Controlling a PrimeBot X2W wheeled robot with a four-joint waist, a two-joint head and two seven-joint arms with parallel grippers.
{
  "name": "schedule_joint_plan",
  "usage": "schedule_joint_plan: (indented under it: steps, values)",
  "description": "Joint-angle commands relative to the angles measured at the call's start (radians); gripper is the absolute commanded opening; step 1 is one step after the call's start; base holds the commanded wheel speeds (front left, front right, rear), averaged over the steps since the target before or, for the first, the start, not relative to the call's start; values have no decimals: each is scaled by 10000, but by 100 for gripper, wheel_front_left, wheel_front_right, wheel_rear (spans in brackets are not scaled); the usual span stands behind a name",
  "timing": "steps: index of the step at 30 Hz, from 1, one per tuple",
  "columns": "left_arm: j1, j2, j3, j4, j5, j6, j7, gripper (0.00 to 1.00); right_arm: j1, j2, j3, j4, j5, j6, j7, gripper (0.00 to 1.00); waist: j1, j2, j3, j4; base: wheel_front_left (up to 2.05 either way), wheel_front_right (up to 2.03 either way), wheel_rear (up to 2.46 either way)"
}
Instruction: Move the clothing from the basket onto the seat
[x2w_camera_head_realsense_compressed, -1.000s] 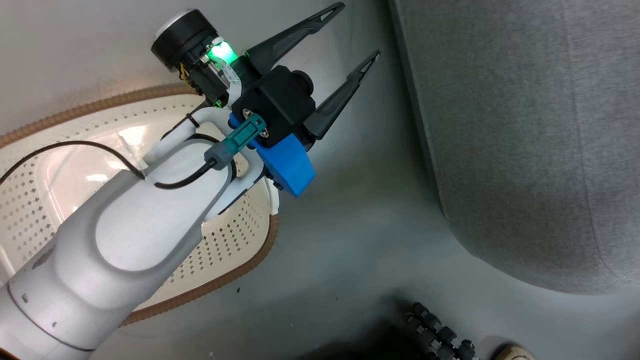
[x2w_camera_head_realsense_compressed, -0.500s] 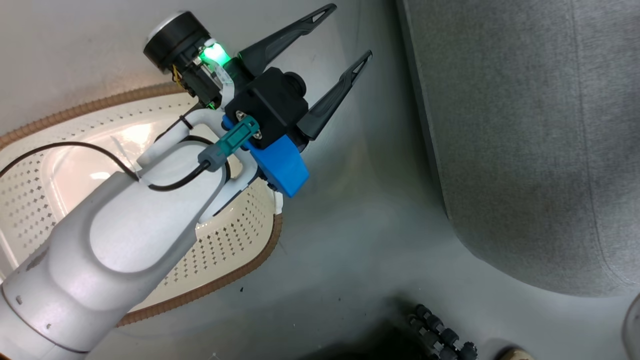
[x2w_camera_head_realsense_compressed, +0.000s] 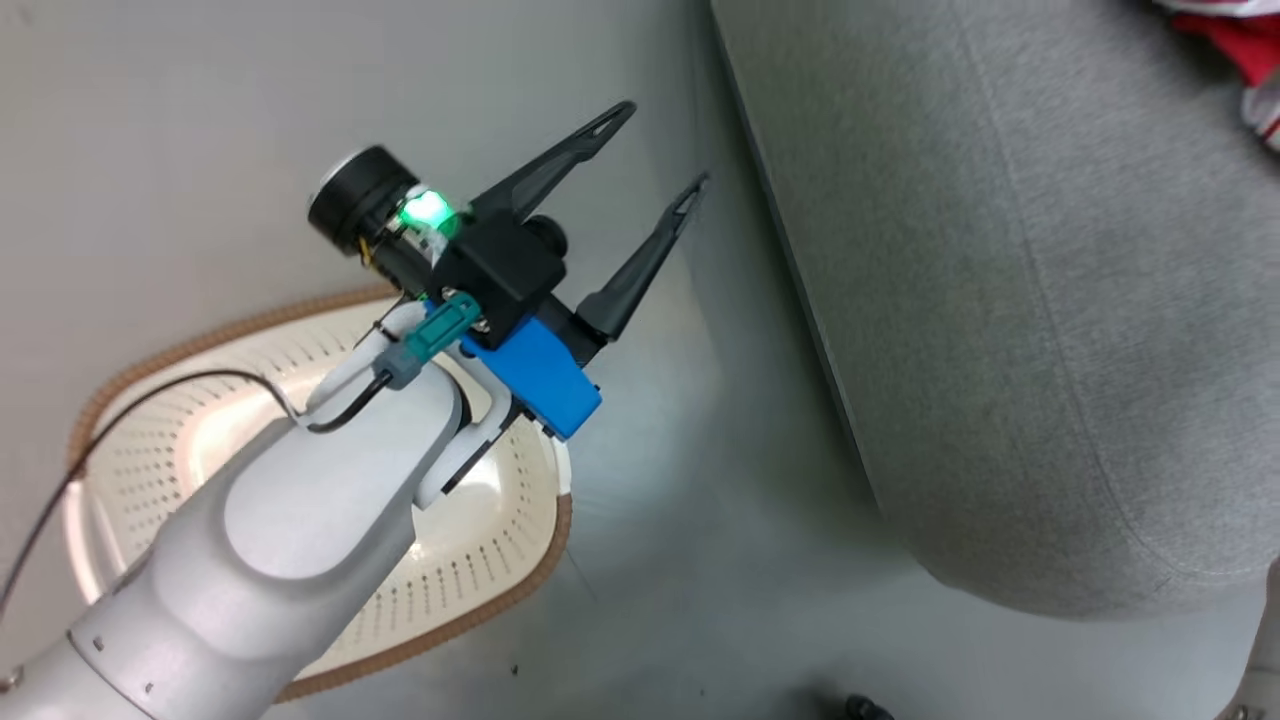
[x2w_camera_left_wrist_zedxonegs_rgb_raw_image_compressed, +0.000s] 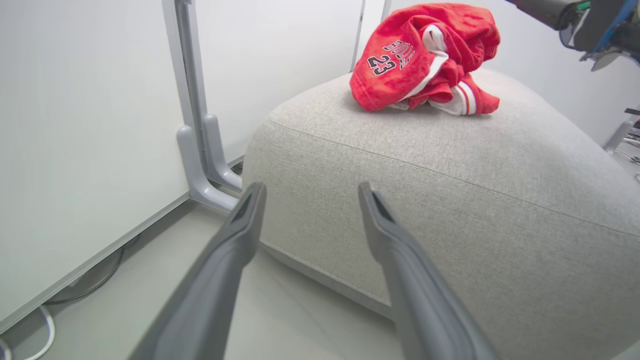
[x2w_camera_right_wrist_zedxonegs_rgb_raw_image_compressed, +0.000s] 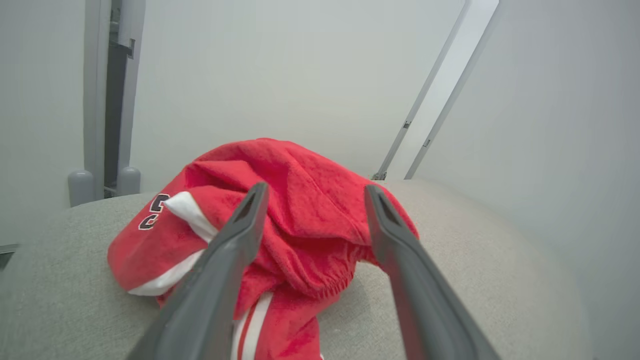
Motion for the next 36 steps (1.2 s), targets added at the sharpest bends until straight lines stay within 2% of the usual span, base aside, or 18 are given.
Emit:
schedule_joint_plan:
  steps: [1,9,13,18,26,36]
  values:
    - [218,8,115,90,-98,92,-104,100,281,-37,229,-166,164,-9,-45,100,1,0,-825,173,0,0,0]
    - [1395,-140,1207,513,-822,648,-610,100,2347,-799,2800,-1664,1651,-11,-27,100,1,0,-2625,843,0,0,0]
    - [2093,-200,2266,190,-856,929,-631,100,2604,-995,3925,-1579,2008,-11,-28,100,1,0,-3311,1330,0,0,0]
    - [3331,-310,3782,-176,-640,1031,-632,100,2751,-904,5214,-1048,2254,-11,-28,100,1,0,-4089,1934,0,0,0]
    - [5399,-780,5915,-436,-26,791,-629,100,3588,-469,6347,-612,2819,-11,-28,100,1,0,-5167,2760,0,0,0]
    - [7710,-1747,7857,-841,1106,121,-630,100,5672,84,6413,-779,3231,-11,-27,100,1,0,-6127,3219,0,0,0]
